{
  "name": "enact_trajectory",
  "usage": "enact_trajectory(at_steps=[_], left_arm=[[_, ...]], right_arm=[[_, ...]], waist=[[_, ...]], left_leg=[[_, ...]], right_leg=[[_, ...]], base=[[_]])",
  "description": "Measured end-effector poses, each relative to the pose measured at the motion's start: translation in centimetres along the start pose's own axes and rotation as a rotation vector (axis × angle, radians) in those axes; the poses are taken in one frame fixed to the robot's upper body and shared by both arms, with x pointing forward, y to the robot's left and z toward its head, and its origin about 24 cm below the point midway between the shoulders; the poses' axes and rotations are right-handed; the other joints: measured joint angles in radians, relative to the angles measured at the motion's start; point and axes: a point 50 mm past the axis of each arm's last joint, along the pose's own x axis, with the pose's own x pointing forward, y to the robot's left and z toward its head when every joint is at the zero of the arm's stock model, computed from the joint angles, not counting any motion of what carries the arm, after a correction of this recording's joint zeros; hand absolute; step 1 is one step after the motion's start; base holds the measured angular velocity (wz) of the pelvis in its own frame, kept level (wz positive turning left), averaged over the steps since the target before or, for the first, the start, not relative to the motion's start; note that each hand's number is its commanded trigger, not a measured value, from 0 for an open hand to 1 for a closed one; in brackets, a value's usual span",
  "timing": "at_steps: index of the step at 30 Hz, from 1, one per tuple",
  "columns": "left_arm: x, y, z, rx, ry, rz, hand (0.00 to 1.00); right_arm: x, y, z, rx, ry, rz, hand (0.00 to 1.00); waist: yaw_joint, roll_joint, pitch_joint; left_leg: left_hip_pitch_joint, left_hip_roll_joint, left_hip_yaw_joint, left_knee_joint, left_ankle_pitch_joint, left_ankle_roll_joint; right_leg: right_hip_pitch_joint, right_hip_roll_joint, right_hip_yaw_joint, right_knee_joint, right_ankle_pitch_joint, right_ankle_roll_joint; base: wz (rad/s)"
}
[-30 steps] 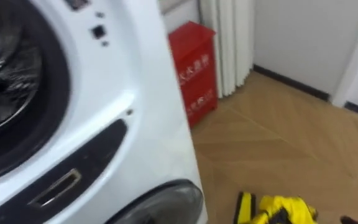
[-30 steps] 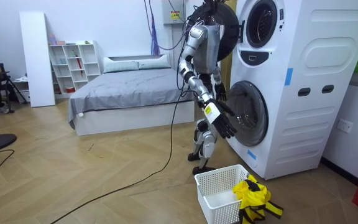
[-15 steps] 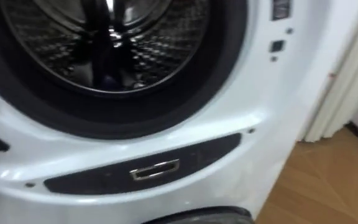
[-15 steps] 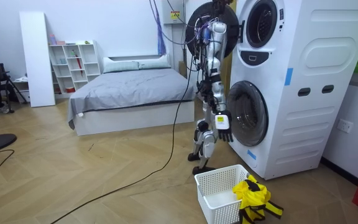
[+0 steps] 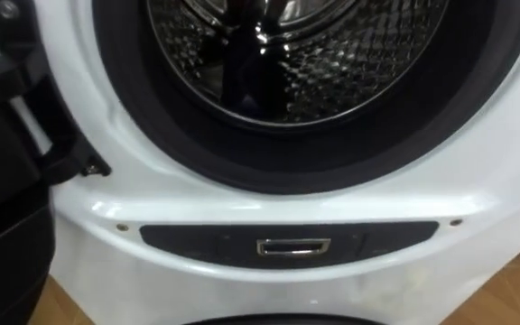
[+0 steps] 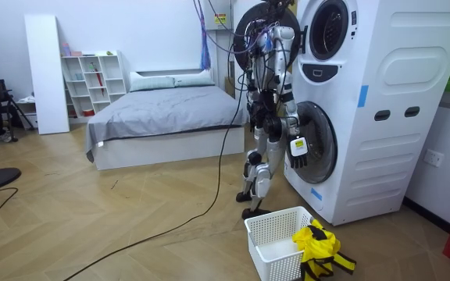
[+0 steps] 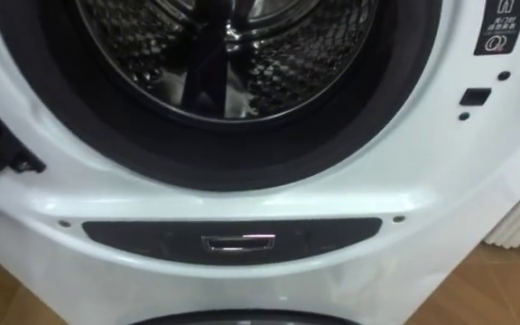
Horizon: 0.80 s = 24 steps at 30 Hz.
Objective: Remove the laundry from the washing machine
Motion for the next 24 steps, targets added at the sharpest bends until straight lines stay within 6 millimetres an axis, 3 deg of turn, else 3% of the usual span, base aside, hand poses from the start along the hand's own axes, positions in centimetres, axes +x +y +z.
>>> enact_trajectory(at_steps=[6, 18, 21, 24], left_arm=[[-0.1, 0.2, -0.8, 0.09, 0.01, 0.009, 0.0], [-0.2, 0.2, -1.0, 0.107, 0.009, 0.009, 0.0], [-0.2, 0.3, -1.1, 0.132, 0.007, 0.015, 0.0], [-0.2, 0.6, -1.5, 0.147, 0.023, 0.026, 0.0]], right_arm=[[-0.1, -0.2, -0.6, 0.003, 0.01, -0.008, 0.0], [-0.3, -0.2, -1.5, 0.056, -0.001, -0.005, 0.0], [-0.4, -0.2, -1.7, 0.051, -0.002, -0.006, 0.0], [-0.4, -0.3, -1.7, 0.053, -0.005, -0.005, 0.0]], waist=[[0.003, 0.011, -0.0079], [-0.003, 0.009, -0.0072], [-0.001, 0.012, -0.0064], [0.004, 0.022, -0.0069]], left_leg=[[-0.008, -0.004, -0.004, 0.013, 0.0, 0.0], [0.008, -0.014, -0.003, 0.032, -0.002, 0.003], [0.005, -0.01, -0.003, 0.042, -0.003, 0.004], [-0.027, 0.008, -0.004, 0.115, -0.033, -0.003]], right_leg=[[0.007, 0.0, 0.001, 0.0, -0.001, 0.0], [0.039, -0.009, -0.009, -0.002, -0.011, 0.009], [0.037, -0.007, -0.006, 0.0, -0.012, 0.006], [0.024, 0.012, -0.002, 0.007, -0.016, 0.0]], base=[[0.01], [0.05], [0.0], [-0.04]])
